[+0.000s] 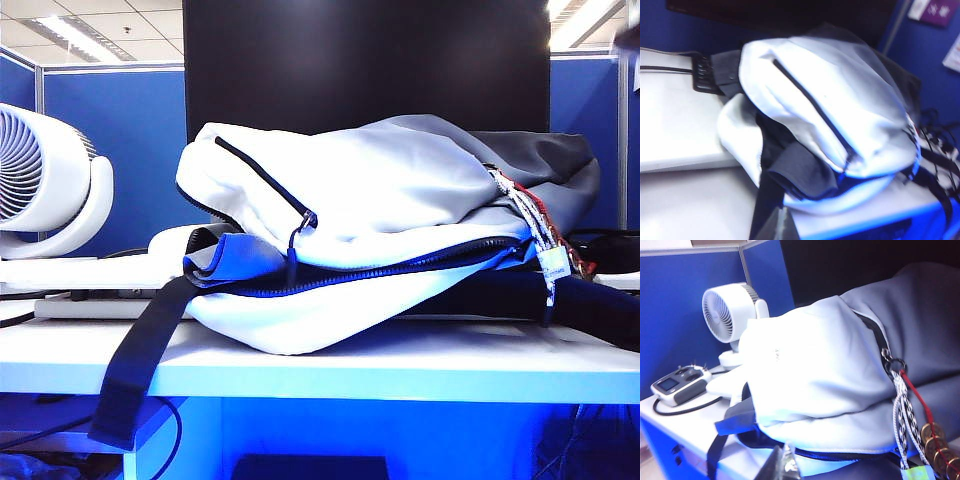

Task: Put the gray clothes into the backpack.

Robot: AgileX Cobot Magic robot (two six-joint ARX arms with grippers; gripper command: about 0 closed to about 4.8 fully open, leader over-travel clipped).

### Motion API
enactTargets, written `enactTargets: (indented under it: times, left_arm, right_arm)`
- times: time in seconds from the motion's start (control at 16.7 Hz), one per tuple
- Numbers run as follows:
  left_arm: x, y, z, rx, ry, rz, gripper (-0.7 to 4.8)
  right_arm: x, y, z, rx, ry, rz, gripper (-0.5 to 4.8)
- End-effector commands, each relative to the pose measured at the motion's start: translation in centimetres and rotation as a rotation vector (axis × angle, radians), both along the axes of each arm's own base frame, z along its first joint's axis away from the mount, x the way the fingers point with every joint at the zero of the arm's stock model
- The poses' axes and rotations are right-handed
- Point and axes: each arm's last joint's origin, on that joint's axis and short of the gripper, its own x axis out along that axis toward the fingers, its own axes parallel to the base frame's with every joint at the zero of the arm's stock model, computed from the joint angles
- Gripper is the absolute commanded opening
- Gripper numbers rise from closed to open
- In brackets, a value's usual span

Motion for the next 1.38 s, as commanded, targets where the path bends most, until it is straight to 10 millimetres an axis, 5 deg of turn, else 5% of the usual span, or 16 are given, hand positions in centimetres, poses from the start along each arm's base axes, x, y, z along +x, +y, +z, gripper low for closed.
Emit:
enactTargets:
  times: [0.06, 0.42, 0.66, 0.96, 1.38]
  left_arm:
    - [0.6, 0.3, -1.0, -0.027, -0.011, 0.092, -0.06]
    - [1.5, 0.3, -4.5, -0.006, 0.050, 0.082, -0.06]
    - [1.5, 0.2, -4.2, -0.004, 0.004, 0.029, -0.06]
    - [1.7, 0.7, -4.2, 0.084, -0.046, 0.228, -0.06]
    - [1.8, 1.0, -3.8, 0.185, -0.120, 0.345, -0.06]
  right_arm:
    - [0.1, 0.0, -0.2, 0.027, -0.045, 0.001, -0.01]
    - [0.2, 0.1, -0.8, -0.005, -0.001, -0.008, -0.01]
    - [0.2, 0.0, -0.8, -0.005, 0.005, -0.029, -0.01]
    - [0.3, -0.1, -1.0, -0.006, 0.024, -0.091, -0.01]
    - [0.7, -1.1, -1.2, -0.085, 0.015, -0.462, -0.01]
